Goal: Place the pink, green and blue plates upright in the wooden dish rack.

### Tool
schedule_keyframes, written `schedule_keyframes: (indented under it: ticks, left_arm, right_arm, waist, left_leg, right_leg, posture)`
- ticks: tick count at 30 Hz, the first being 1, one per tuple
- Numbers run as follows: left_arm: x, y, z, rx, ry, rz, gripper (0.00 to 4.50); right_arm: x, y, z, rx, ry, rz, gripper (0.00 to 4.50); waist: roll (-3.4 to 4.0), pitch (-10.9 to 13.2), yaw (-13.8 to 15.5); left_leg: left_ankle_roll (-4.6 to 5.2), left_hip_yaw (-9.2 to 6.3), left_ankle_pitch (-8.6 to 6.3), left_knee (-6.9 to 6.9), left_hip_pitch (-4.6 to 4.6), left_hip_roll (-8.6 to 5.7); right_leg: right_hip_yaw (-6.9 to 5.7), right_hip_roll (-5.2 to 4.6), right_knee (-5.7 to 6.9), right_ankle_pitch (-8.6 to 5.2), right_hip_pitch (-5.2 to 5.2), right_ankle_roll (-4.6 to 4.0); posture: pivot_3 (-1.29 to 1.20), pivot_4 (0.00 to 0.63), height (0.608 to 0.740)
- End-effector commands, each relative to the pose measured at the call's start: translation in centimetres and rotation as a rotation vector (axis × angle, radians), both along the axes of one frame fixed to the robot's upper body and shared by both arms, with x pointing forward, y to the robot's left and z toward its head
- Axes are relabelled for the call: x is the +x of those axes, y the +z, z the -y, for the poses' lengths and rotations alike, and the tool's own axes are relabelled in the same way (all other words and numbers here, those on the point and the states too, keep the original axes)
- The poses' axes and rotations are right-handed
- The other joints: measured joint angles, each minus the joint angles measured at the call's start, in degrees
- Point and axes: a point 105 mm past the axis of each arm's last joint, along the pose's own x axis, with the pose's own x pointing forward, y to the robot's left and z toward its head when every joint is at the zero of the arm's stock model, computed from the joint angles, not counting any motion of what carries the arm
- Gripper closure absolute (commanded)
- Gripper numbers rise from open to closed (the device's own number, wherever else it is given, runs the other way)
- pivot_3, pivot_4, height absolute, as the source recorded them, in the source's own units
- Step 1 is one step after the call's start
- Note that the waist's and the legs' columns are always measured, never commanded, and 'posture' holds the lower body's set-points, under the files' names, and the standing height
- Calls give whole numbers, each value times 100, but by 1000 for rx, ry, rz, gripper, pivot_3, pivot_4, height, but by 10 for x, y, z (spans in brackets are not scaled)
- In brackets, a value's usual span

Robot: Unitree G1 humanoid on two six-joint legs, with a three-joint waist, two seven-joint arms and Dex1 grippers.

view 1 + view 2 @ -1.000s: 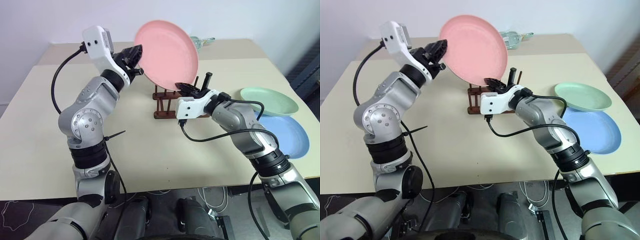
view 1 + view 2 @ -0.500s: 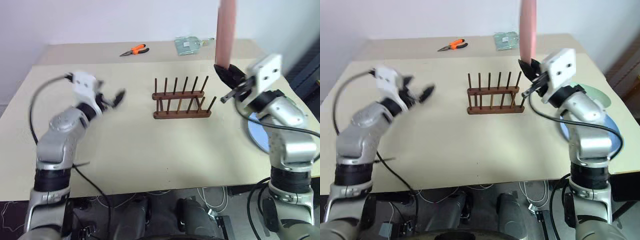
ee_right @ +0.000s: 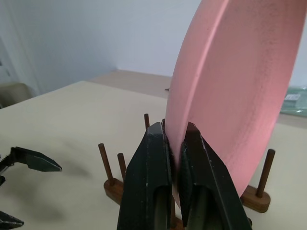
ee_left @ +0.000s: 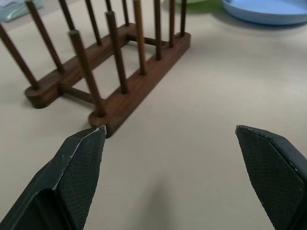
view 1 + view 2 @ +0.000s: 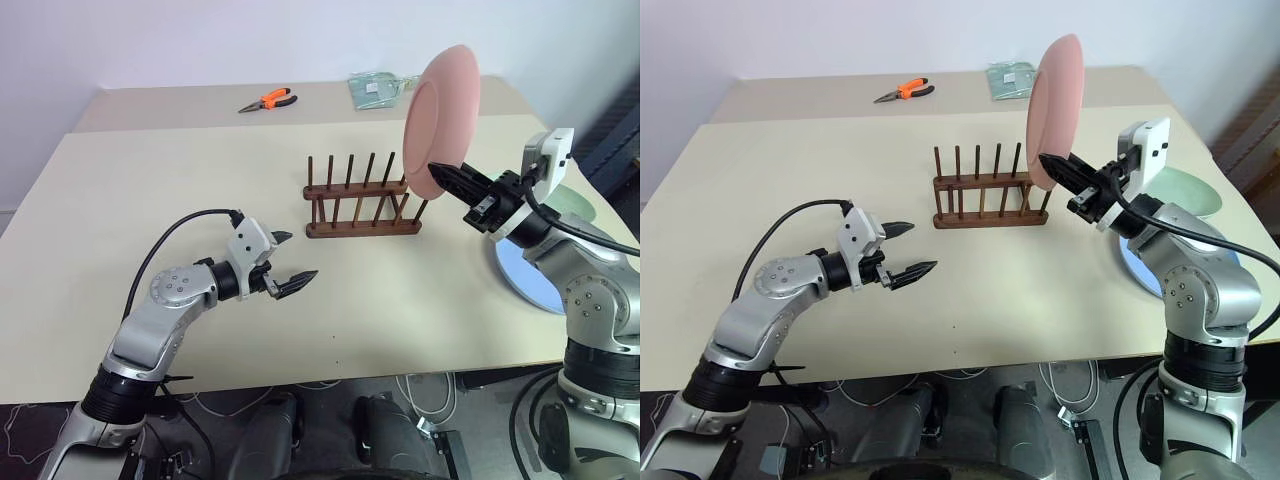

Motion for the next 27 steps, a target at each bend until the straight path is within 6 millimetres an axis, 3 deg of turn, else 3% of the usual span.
schedule_keyframes:
  ticks: [1,9,12,17,20,24,27]
  left_arm:
    - [-3,7,5,11,-24,43,57]
    - [-4,1,5,21,-16,43,57]
    - [-4,1,5,26,-15,46,0]
    - [-4,1,5,35,-13,52,0]
    - [-5,1,4,43,-13,54,0]
    - [-4,1,3,48,-12,55,0]
    - [-2,1,3,52,-15,54,0]
  right_arm:
    - [-1,10,-1,-23,62,34,4500]
    - [15,6,12,88,127,-75,4500]
    - [17,7,14,116,137,-94,3405]
    - [23,10,26,36,21,-24,981]
    - [21,15,42,-31,-71,44,981]
    - [3,28,61,-97,-139,116,981]
    - [-9,25,76,-181,-179,102,981]
  waist:
    - [0,0,1]
    - [0,0,-1]
    - [1,1,0]
    - [2,1,4]
    - [3,2,17]
    - [4,2,14]
    - [4,2,12]
  left_leg:
    - [1,0,0,1,0,0]
    - [2,0,0,3,0,1]
    - [2,0,0,3,-1,1]
    - [2,0,-1,4,-2,1]
    - [1,0,-1,4,-4,1]
    - [4,-1,-3,4,-14,1]
    - [5,-1,-3,4,-16,1]
  right_leg:
    - [0,0,0,0,1,0]
    - [-1,0,0,0,1,0]
    - [-1,0,-1,0,1,0]
    - [-1,-1,-2,0,1,0]
    - [-1,-2,-4,0,1,1]
    - [-4,-2,-12,0,-2,1]
    - [-4,-2,-12,0,-4,1]
  posture:
    - [0,150,719]
    - [0,150,719]
    - [0,150,719]
    - [0,150,719]
    - [0,150,719]
    - [0,150,719]
    - [0,150,719]
